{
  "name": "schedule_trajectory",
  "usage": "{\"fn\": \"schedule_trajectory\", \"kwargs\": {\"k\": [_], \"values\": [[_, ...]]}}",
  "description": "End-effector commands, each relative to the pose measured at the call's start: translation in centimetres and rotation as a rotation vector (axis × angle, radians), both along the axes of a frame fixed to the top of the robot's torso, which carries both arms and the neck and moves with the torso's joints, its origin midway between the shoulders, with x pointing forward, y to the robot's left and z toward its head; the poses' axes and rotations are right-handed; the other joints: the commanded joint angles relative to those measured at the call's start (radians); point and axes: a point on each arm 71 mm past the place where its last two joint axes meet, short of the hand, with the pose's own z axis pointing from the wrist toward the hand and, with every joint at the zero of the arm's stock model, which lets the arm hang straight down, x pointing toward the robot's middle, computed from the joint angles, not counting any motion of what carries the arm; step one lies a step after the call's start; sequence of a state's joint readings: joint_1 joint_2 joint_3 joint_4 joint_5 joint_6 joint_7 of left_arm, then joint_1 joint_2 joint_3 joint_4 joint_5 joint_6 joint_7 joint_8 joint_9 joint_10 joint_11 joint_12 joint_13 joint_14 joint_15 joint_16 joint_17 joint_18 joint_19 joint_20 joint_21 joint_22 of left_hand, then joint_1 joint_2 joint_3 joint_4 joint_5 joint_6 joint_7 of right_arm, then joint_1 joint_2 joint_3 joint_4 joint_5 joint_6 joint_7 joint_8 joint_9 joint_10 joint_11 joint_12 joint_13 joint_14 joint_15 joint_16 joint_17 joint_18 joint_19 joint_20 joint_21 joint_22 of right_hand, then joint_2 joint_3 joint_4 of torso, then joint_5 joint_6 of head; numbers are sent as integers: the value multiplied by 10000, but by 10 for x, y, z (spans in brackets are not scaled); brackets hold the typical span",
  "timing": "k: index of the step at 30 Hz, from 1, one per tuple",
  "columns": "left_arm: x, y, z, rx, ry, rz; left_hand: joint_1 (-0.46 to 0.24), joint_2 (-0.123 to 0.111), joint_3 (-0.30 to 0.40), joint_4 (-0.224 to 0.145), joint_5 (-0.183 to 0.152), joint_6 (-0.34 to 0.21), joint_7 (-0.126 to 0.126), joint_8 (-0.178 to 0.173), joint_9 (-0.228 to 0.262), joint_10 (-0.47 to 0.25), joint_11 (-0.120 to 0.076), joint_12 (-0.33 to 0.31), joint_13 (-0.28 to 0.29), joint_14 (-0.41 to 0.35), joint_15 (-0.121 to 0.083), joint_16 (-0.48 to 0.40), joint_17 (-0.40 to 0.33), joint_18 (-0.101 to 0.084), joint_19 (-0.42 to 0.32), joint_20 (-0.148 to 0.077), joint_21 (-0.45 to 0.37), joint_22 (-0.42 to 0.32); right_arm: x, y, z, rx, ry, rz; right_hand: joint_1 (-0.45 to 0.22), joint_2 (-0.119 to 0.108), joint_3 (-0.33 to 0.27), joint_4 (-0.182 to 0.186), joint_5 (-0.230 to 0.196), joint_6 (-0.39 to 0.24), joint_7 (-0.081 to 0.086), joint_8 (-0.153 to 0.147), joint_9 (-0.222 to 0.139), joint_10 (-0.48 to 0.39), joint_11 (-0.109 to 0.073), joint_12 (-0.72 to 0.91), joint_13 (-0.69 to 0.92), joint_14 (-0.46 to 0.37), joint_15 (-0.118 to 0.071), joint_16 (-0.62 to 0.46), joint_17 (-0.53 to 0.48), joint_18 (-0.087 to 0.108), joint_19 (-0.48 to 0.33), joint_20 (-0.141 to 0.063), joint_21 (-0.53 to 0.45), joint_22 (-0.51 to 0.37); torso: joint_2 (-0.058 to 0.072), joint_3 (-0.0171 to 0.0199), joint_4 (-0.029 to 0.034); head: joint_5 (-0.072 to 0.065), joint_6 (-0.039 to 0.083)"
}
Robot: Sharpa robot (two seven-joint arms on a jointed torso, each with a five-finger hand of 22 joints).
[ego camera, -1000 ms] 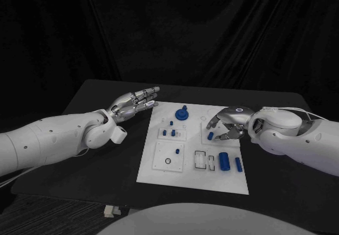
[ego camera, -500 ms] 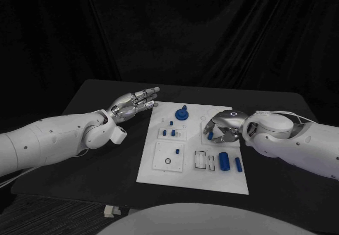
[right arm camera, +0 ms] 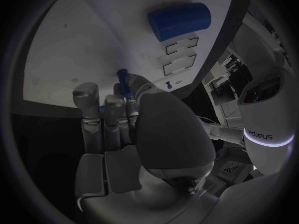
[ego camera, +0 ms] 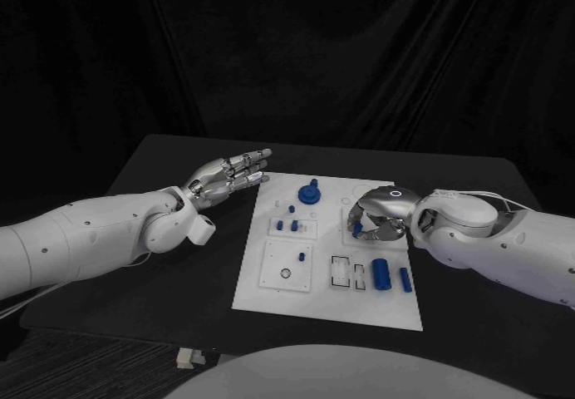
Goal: Assemble the parts on the task board
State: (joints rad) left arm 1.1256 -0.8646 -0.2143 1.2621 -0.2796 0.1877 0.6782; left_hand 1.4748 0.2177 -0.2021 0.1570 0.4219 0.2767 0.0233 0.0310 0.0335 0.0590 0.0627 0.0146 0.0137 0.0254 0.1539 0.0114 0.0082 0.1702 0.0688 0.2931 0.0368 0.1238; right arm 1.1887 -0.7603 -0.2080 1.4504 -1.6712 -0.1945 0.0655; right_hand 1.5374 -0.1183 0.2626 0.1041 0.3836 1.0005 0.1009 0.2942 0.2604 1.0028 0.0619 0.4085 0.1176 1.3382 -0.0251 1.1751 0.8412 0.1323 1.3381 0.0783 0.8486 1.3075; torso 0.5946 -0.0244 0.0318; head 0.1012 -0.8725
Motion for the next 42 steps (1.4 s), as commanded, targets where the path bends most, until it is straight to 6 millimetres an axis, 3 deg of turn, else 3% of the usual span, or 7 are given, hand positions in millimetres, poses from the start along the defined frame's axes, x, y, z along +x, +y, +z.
{"fn": "schedule_trajectory", "kwargs": {"k": [1,5,22,31,42], "values": [[-1,-1,3,-437,-266,-79,51,40,62,-20,52,13,-18,58,16,11,92,38,17,19,26,40,12,1,83,8,39,4,-1,1,4,405,-438,108,125,51,68,-123,135,58,72,144,124,182,-47,100,81,11,-72,45,32,-105,14,-60,83,1045,-1,-1,0,8,-2],[-1,-1,2,-434,-245,-81,66,49,79,-36,76,16,-11,59,17,12,94,38,17,23,31,42,13,-1,87,9,41,4,-3,0,8,502,-551,109,131,49,166,-237,247,43,125,316,283,322,-63,139,111,58,-24,72,77,-116,19,-40,159,1049,-1,-1,-1,23,-2],[-2,0,0,-404,-179,-81,113,54,130,-101,159,16,3,59,17,12,90,38,16,37,65,51,17,-8,99,10,46,4,-14,13,44,756,-928,356,97,25,283,-324,264,-135,255,346,369,441,14,137,124,32,87,16,-2,-117,-35,29,137,1028,-1,-2,-1,122,-2],[-2,-2,0,-435,-162,-128,113,54,130,-101,159,16,3,59,17,12,90,38,16,37,65,51,17,-8,99,10,46,4,-38,61,55,727,-1497,1628,-5,-55,344,-365,242,-245,302,289,378,546,46,123,131,101,122,73,76,-114,-26,74,205,1027,-1,-1,1,219,-2],[-3,-4,-1,-461,-141,-167,118,57,147,-118,188,-1,5,56,14,7,95,36,15,27,72,46,14,-12,98,9,45,-6,-55,113,42,837,-1466,2786,-43,-94,429,-420,245,-308,333,208,366,522,77,54,115,173,138,154,204,-114,-5,94,279,1034,0,-2,2,388,-2]]}}
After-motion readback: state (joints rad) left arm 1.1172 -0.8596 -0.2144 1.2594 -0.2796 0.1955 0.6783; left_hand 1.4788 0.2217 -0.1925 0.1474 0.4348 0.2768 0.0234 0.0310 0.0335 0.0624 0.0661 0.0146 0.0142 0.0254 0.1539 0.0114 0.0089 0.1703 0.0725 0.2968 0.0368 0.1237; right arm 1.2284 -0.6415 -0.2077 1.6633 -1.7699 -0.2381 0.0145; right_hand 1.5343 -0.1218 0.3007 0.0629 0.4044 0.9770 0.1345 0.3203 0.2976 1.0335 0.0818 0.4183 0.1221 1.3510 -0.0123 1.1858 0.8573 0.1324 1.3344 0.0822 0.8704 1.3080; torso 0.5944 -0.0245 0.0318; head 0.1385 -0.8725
